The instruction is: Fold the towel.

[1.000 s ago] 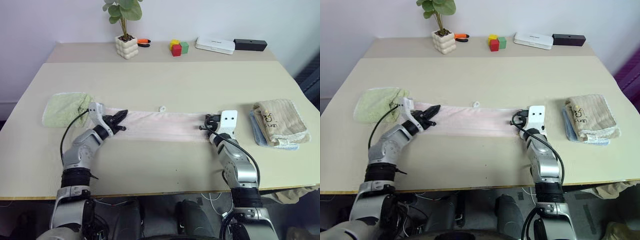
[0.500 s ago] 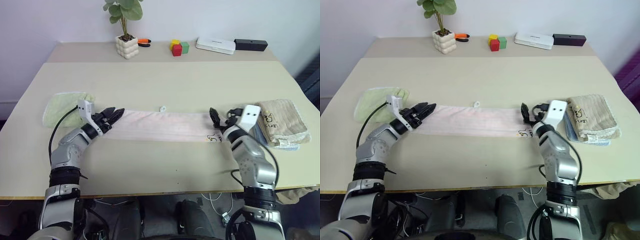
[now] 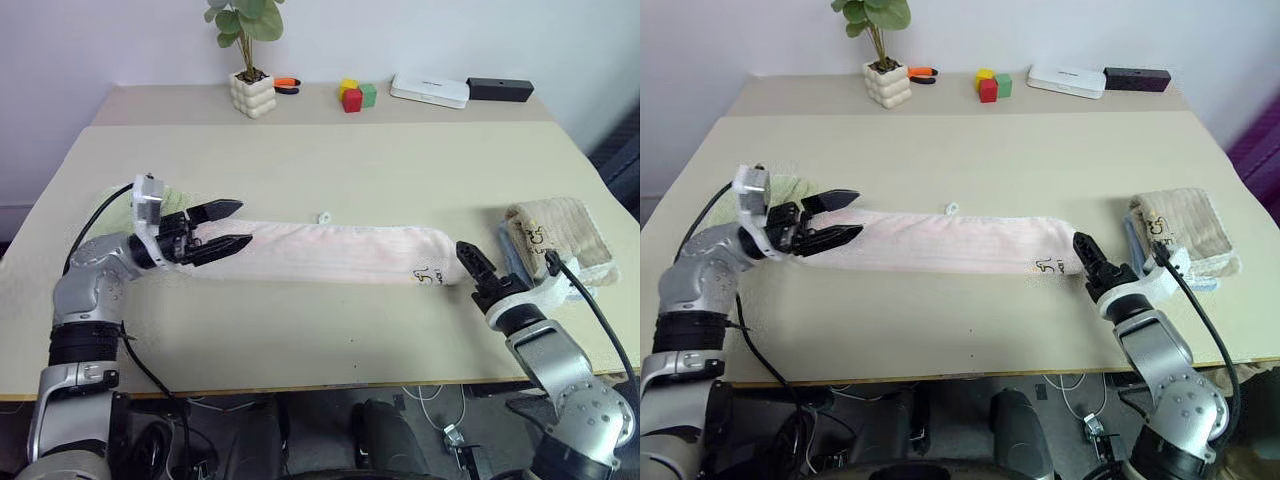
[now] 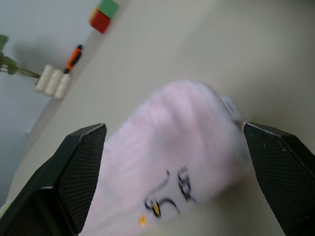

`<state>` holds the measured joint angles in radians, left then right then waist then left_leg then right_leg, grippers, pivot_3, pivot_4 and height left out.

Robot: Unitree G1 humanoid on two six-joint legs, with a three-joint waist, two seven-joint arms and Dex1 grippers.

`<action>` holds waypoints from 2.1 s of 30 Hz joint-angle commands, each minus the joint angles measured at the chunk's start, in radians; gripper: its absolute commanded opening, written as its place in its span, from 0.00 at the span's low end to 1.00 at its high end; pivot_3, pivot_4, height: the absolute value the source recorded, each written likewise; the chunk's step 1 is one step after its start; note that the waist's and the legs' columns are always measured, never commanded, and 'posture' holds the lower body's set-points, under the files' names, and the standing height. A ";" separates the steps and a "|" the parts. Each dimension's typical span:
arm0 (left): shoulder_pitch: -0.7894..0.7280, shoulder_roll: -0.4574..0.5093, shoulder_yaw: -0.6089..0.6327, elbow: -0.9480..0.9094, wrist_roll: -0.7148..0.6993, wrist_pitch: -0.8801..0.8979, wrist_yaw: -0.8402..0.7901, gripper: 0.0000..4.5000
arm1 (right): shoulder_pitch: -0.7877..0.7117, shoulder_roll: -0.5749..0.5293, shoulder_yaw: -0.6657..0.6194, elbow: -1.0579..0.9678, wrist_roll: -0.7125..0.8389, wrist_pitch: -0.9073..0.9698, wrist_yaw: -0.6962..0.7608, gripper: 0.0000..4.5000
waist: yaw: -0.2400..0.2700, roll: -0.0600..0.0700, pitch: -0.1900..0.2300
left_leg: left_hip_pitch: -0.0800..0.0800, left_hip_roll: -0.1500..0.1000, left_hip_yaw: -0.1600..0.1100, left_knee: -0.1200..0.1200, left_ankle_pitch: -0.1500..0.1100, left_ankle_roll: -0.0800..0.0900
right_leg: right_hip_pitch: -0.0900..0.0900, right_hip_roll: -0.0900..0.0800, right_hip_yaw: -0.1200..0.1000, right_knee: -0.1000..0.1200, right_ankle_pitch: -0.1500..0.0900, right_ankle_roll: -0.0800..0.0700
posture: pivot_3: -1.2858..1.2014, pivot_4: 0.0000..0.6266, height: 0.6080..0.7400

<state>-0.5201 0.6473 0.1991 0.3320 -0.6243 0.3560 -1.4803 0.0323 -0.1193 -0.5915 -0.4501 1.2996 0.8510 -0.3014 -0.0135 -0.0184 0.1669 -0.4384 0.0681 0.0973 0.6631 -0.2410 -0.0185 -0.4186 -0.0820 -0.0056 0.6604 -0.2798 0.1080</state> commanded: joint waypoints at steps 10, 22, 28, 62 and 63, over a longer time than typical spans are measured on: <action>-0.044 -0.030 -0.011 -0.036 -0.015 0.008 -0.002 0.98 | 0.041 -0.011 0.127 0.002 0.126 -0.083 -0.079 1.00 | -0.001 0.000 0.000 | -0.001 0.000 -0.002 0.000 0.000 0.000 | 0.000 0.000 0.000 -0.001 0.000 0.000 | 0.52 0.24 0.96; 0.037 -0.022 0.013 -0.147 -0.038 0.027 0.062 1.00 | -0.101 0.004 0.177 0.158 0.033 -0.205 -0.065 0.01 | -0.005 -0.001 0.000 | -0.001 0.000 -0.002 0.000 0.000 0.001 | 0.000 0.000 0.000 -0.001 0.000 0.000 | 0.52 0.24 0.96; 0.042 -0.010 0.023 -0.139 -0.035 0.015 0.075 1.00 | -0.146 -0.219 0.254 0.141 -0.249 -0.208 0.069 0.01 | 0.001 0.000 0.000 | -0.002 -0.001 -0.002 0.001 0.000 0.001 | 0.000 0.000 0.000 -0.002 0.000 0.000 | 0.52 0.24 0.96; 0.105 0.030 0.063 -0.191 -0.056 -0.001 0.098 1.00 | -0.400 -0.287 0.892 0.169 -0.915 -0.304 0.810 0.01 | 0.002 -0.001 0.000 | -0.004 0.000 -0.003 0.001 0.000 0.001 | -0.002 0.002 -0.001 -0.003 0.000 0.000 | 0.52 0.24 0.96; 0.110 0.029 0.064 -0.198 -0.057 0.000 0.103 1.00 | -0.399 -0.282 0.902 0.170 -0.925 -0.306 0.819 0.01 | 0.002 -0.001 0.000 | -0.004 0.000 -0.003 0.001 0.000 0.001 | -0.002 0.001 -0.001 -0.003 0.000 0.000 | 0.52 0.24 0.96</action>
<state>-0.4173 0.6606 0.2291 0.1738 -0.6586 0.3494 -1.3860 -0.3604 -0.4096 0.3013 -0.2677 0.3943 0.5720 0.4985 -0.0116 -0.0191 0.1672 -0.4428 0.0678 0.0946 0.6647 -0.2414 -0.0177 -0.4202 -0.0807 -0.0065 0.6572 -0.2795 0.1083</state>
